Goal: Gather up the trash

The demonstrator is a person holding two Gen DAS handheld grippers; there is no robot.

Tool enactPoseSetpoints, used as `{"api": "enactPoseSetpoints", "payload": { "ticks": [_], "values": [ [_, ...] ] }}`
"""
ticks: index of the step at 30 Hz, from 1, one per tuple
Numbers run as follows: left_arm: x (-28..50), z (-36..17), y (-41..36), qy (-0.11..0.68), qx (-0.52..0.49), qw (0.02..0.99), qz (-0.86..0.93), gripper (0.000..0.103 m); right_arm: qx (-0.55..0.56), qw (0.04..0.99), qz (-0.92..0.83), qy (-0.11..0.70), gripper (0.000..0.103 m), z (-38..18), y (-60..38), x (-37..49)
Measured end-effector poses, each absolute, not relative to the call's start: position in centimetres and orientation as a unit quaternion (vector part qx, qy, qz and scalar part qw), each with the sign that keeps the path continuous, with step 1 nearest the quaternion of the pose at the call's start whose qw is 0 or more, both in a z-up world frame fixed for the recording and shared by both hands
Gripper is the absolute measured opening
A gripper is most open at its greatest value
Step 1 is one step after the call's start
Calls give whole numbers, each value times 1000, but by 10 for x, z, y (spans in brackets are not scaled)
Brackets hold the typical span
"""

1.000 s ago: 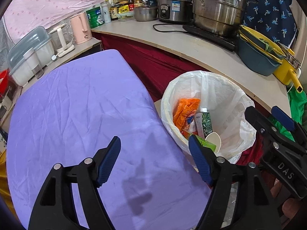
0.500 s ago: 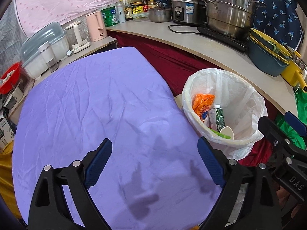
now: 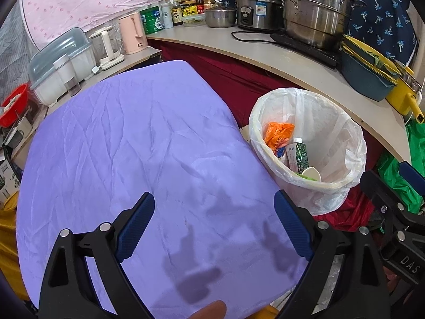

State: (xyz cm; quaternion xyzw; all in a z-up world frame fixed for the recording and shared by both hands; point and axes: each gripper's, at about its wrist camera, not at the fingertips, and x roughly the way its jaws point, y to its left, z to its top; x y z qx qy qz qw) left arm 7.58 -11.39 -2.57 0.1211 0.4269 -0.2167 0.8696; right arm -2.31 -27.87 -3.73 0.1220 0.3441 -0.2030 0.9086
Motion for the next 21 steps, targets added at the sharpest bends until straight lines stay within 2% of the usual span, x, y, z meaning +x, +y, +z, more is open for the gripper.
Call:
{"api": "enactPoseSetpoints", "payload": {
  "ticks": [21],
  "values": [
    [79,-17,-156,420,133,866,-235,87,135,902,-222,345,96,-39,-317,-22]
  ]
}}
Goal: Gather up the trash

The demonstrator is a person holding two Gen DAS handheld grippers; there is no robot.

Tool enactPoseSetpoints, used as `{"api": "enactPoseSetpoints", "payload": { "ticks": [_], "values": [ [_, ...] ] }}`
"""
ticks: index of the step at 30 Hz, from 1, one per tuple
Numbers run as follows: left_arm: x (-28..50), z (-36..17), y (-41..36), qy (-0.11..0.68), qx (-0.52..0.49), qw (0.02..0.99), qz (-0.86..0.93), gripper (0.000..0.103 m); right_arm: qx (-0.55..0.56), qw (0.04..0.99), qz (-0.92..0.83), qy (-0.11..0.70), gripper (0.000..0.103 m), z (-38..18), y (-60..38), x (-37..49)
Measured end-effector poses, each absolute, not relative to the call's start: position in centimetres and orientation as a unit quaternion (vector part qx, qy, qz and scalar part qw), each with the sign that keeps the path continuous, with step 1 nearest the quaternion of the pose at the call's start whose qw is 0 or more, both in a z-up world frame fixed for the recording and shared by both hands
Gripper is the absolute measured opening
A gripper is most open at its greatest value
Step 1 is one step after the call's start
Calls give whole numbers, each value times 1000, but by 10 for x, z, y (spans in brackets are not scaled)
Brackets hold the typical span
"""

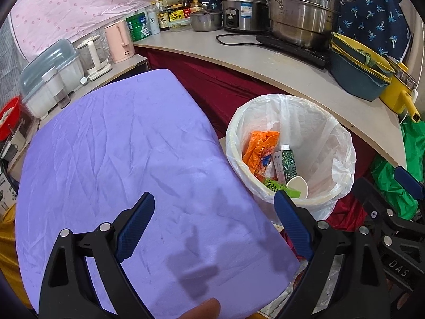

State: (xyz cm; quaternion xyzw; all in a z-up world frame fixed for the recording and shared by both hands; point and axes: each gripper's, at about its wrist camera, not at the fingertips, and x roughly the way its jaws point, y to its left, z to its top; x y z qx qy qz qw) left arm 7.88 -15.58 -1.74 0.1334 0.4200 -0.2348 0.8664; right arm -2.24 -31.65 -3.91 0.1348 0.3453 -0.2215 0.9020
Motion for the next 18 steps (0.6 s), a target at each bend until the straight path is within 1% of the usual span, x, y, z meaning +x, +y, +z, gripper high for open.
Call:
{"api": "enactPoseSetpoints", "payload": {
  "ticks": [18],
  "values": [
    [78,-23,-166,423,147,865,-226,87,134,900,-224,350,96,-46,-326,-22]
  ]
}}
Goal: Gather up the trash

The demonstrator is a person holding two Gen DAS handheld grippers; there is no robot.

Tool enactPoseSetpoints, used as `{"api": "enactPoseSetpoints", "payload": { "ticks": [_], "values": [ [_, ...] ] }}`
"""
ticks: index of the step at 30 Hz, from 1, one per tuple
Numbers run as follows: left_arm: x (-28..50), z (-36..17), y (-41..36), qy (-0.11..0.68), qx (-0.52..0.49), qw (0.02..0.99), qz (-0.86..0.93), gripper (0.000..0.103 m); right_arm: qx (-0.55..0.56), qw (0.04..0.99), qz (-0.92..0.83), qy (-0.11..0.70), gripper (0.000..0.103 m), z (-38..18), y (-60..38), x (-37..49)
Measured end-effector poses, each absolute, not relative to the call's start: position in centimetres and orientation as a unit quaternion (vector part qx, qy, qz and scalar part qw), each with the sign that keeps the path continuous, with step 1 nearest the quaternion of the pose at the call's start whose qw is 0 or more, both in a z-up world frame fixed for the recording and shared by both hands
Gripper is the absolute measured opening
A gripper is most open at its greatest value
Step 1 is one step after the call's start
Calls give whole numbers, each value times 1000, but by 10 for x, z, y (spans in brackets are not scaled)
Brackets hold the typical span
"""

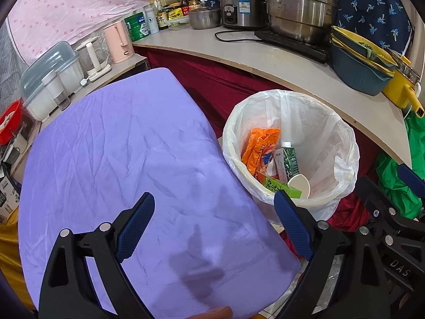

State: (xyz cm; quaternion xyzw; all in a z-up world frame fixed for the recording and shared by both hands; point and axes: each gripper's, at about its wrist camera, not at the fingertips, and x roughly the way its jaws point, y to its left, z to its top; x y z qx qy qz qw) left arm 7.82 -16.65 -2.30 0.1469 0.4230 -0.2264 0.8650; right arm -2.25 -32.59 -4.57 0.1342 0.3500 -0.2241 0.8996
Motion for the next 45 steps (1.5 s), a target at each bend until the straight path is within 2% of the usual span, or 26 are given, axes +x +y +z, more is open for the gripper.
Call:
{"api": "enactPoseSetpoints", "payload": {
  "ticks": [45],
  "values": [
    [70,-24,-162,429,149,862,-224,87,132,901,-223,348,96,-45,-322,-29]
  ]
}}
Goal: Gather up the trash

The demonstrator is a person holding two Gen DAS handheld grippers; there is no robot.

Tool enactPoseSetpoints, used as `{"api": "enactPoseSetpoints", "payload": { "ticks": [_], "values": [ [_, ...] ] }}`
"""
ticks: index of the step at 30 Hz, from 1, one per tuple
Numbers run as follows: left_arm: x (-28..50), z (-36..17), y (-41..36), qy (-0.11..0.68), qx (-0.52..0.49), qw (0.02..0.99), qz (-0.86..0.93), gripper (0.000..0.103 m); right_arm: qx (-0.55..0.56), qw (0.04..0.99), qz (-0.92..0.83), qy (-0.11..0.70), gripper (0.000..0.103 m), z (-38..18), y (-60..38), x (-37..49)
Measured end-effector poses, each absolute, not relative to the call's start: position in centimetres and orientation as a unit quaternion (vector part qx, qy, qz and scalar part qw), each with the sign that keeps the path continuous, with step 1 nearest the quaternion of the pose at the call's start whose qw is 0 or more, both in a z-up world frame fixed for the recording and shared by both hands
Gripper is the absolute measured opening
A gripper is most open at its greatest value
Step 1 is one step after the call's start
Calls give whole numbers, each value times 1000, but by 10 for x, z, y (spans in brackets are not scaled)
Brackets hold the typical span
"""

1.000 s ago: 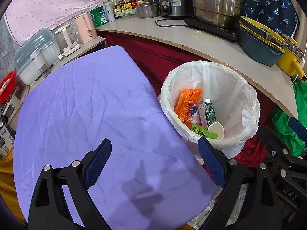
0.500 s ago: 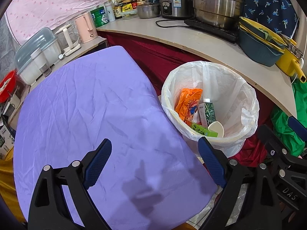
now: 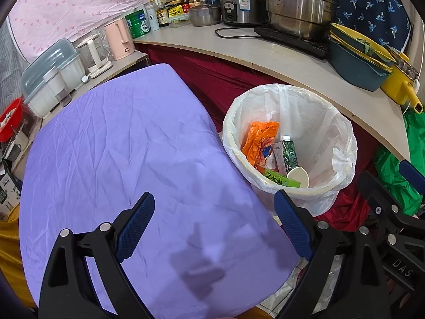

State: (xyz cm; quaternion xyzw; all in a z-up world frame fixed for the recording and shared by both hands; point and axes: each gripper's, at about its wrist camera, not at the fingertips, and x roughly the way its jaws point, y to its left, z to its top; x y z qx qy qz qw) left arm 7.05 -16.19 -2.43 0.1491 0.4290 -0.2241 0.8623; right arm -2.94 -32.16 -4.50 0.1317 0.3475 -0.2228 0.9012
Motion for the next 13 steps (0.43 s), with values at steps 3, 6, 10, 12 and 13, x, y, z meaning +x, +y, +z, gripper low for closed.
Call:
{"api": "enactPoseSetpoints", "payload": {
  "ticks": [3,6,10,12,13],
  "values": [
    [67,-23,-160,428,150,863,-224,87,132,901,-223,348,96,-45,-321,-30],
    [66,-23,-161,428,150,862,-224,87,131,901,-223,348,96,-45,-321,-30],
    [63,-24,-162,430,151,862,-223,87,133,901,-223,348,96,-45,-321,-30],
    [62,-24,-162,432,152,860,-224,87,132,901,-223,347,96,-43,-320,-31],
    [64,-25,-162,433,153,859,-225,87,131,901,-223,348,96,-44,-320,-30]
  ]
}}
